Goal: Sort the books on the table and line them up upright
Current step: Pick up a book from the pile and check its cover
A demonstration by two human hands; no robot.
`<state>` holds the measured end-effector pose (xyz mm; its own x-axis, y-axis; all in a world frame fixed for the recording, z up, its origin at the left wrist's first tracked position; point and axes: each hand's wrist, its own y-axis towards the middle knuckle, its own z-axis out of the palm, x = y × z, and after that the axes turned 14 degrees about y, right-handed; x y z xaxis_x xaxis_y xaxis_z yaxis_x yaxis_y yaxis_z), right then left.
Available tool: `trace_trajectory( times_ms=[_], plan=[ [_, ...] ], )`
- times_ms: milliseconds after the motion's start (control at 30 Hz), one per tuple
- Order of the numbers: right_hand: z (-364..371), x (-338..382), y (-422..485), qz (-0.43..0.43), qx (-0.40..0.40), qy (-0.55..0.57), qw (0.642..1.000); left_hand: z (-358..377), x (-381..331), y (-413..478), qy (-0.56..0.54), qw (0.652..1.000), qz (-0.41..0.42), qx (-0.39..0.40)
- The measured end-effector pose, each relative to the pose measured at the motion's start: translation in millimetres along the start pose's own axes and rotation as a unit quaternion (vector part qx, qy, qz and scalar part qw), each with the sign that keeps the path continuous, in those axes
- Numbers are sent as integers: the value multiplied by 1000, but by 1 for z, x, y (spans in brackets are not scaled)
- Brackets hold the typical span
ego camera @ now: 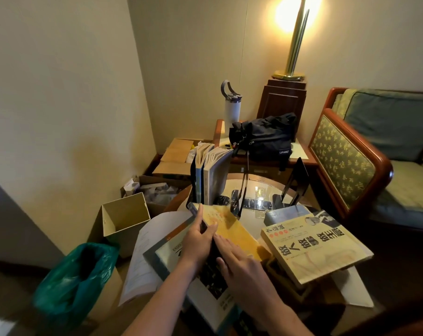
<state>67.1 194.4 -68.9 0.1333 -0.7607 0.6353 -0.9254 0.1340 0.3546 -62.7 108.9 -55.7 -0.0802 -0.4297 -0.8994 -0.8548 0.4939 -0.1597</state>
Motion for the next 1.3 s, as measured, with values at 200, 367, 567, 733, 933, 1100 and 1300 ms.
trace_trajectory(
  times_ms=[200, 367, 567, 733, 933, 1100, 1300],
  plan=[
    [-22, 21, 20, 165, -50, 199, 965, -2, -8, -13, 15, 996, 82, -36],
    [-65, 37, 66, 222, -127, 420, 871, -6, -34, -29, 45, 967, 222, -121],
    [-95, 50, 98, 292, -137, 504, 802, 1, -33, -35, 140, 921, 343, -124],
    [-113, 50, 98, 296, -115, 441, 840, 1, -29, -37, 169, 916, 363, -29],
    [-118, 39, 107, 255, -101, 383, 882, -15, -51, -11, 135, 954, 267, 15],
    [-115, 20, 138, 218, -118, 350, 903, -37, -71, 31, 175, 952, 243, -64],
    [-106, -8, 178, 203, -173, 329, 906, -59, -80, 95, 278, 927, 233, -99]
  ],
)
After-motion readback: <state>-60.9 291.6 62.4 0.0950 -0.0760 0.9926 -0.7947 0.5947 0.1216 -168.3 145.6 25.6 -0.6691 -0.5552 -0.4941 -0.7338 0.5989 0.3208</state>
